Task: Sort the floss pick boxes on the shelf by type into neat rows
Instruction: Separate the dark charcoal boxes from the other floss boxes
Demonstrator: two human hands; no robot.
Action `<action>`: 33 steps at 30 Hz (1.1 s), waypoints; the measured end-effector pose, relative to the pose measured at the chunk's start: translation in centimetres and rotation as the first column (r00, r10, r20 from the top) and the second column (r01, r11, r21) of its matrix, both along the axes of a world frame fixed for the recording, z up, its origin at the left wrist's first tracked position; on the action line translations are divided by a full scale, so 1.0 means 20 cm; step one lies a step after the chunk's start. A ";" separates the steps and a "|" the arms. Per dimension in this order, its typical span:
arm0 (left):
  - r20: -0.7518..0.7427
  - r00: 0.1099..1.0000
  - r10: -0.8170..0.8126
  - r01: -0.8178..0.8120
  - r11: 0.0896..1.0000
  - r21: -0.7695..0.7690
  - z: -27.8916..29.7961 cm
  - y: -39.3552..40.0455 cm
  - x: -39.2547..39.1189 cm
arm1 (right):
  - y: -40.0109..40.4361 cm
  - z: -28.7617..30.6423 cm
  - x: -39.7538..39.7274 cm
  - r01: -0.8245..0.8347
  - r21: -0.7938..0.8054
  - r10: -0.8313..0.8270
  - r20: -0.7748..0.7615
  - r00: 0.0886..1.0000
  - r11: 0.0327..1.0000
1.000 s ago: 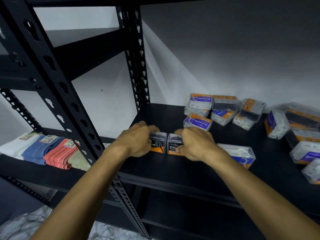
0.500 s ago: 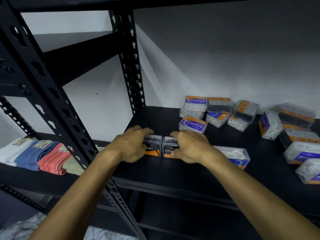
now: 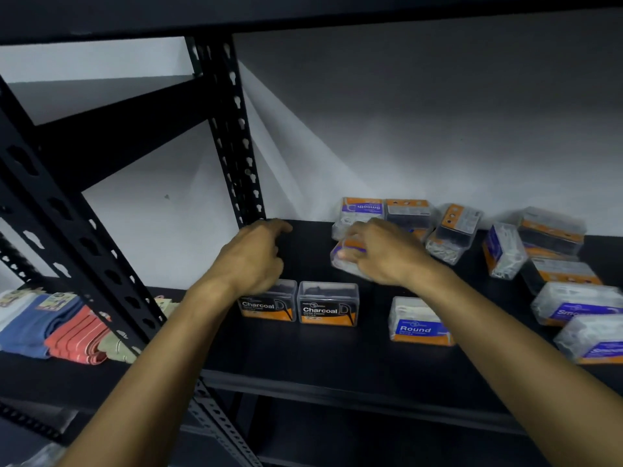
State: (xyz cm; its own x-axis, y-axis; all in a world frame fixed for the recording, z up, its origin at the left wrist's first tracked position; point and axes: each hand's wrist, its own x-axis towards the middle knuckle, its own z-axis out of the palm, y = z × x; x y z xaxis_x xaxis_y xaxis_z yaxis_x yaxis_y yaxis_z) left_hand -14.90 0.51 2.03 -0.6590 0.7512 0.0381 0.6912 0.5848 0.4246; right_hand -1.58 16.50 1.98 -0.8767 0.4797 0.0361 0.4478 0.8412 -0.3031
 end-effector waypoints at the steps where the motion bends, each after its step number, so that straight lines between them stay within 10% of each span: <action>1: -0.004 1.000 0.013 -0.013 1.000 0.024 0.00 0.05 -0.01 | 0.04 -0.01 -0.01 0.021 0.036 -0.022 0.031 0.999 0.999; 33: 0.804 0.582 0.120 -0.463 0.862 0.206 -0.18 0.93 -0.18 | 0.44 -0.12 0.08 0.010 -0.074 0.016 0.338 0.941 0.997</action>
State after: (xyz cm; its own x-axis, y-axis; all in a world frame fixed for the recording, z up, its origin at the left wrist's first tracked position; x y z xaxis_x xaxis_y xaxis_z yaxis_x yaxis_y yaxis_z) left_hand -18.48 19.16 -1.60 -0.7570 0.5496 -0.3535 -0.1519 0.3782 0.9132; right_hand -0.01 25.40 -0.41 -0.8325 0.4669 -0.2981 0.5320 0.8239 -0.1953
